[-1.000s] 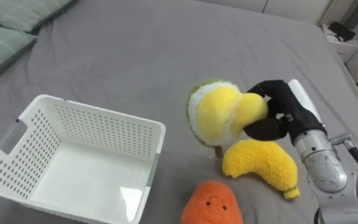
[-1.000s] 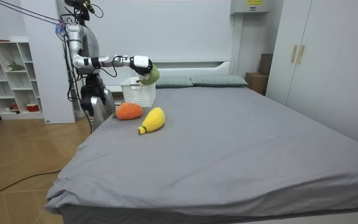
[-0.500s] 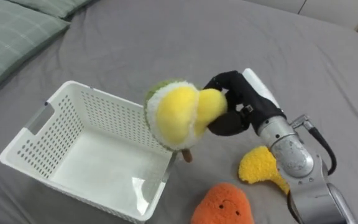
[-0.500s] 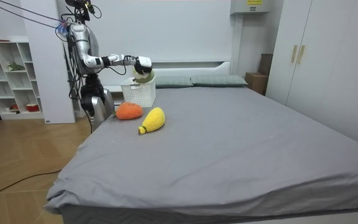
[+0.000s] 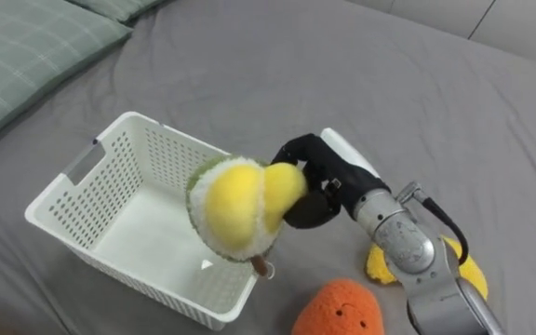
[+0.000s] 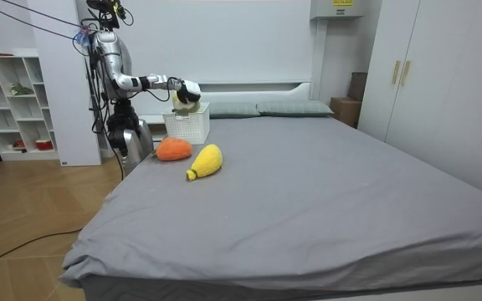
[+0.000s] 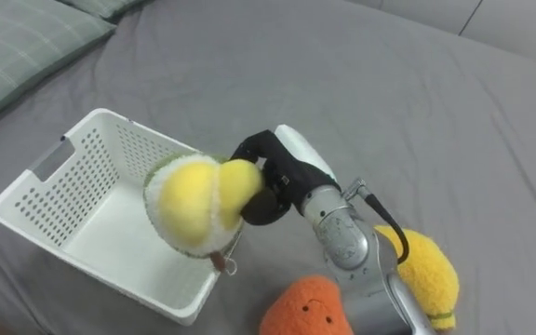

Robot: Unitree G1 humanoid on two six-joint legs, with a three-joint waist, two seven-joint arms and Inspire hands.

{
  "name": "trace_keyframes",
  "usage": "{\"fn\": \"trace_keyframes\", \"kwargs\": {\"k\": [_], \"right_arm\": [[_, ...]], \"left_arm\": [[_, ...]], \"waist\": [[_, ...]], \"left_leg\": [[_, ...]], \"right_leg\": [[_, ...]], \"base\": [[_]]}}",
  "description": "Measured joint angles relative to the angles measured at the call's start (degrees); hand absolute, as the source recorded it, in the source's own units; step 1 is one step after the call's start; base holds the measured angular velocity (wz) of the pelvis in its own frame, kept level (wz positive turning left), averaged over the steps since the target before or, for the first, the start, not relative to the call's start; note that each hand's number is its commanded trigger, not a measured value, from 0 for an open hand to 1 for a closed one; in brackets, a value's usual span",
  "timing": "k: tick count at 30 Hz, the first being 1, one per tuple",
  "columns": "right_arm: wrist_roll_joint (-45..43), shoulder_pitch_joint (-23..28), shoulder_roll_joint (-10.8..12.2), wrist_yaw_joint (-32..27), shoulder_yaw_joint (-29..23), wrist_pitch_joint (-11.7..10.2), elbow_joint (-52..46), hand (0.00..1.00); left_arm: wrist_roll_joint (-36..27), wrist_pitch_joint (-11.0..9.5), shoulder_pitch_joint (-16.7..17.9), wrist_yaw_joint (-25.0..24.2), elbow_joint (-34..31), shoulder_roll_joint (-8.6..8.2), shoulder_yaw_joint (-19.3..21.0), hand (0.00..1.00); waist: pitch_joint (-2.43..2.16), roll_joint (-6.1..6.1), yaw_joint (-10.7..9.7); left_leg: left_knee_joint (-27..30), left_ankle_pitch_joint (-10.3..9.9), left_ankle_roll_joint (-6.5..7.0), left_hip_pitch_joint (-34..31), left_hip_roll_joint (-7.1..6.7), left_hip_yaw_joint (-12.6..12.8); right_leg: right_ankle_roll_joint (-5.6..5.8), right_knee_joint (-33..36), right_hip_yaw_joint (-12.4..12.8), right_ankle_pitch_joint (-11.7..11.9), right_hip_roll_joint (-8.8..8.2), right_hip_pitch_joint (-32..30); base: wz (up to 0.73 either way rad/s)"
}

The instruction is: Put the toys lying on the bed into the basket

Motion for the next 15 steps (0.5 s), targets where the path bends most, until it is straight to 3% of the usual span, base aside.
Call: {"fn": "trace_keyframes", "kwargs": {"k": [9, 15], "right_arm": [[0.08, -2.90, 2.38, -1.44, 0.83, 0.04, 1.72, 0.00], [0.06, -3.53, 2.42, -1.92, 2.32, 0.05, 4.12, 0.00]], "left_arm": [[0.06, 0.01, -1.05, 0.00, 0.71, 0.23, -1.45, 0.00], [0.06, 0.30, -1.23, 0.01, 2.52, 0.40, -1.45, 0.00]], "waist": [[0.08, 0.10, 0.13], [0.09, 0.06, 0.18]], "left_leg": [[0.00, 0.01, 0.03, -0.10, -0.06, -0.27], [0.11, 0.04, 0.05, -0.30, -0.14, -0.76]], "right_leg": [[0.02, -0.01, -0.48, 0.00, -0.06, -0.02], [0.03, -0.01, -1.30, 0.01, -0.14, 0.00]], "base": [[0.00], [0.03]]}}
